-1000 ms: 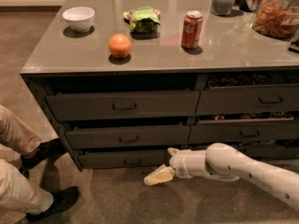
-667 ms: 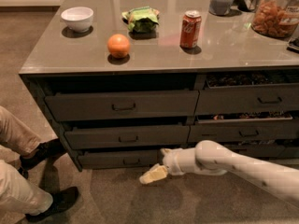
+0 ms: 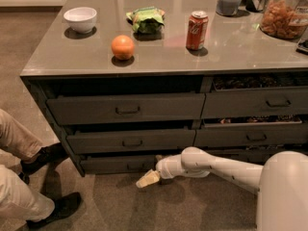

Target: Open bottom drawer

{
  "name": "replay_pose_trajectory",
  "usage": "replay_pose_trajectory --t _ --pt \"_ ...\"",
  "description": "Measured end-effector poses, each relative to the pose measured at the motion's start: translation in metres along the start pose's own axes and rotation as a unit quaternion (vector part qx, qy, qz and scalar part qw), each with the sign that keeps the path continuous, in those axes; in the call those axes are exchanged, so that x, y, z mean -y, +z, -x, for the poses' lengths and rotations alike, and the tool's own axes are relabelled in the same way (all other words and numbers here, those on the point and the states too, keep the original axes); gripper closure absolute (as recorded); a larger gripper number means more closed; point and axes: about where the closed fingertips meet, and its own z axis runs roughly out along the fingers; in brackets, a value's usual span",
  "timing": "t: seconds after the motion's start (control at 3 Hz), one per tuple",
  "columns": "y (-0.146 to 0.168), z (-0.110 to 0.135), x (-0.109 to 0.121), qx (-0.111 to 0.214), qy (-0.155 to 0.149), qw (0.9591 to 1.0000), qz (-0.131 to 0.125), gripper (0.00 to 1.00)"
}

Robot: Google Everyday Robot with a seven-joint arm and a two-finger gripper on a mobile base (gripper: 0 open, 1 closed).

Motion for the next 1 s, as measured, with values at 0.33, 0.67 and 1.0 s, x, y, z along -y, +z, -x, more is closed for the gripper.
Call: replay_pose_trajectory --t 0.33,0.67,1.0 --pt "0.0 0.0 0.0 0.0 0.0 1.0 0.0 0.0" --pt "0.007 -0.002 0.014 0.002 -0.002 1.0 -0.001 0.0" --pt "0.023 -0.009 0.045 0.002 -0.002 1.0 0.001 0.0"
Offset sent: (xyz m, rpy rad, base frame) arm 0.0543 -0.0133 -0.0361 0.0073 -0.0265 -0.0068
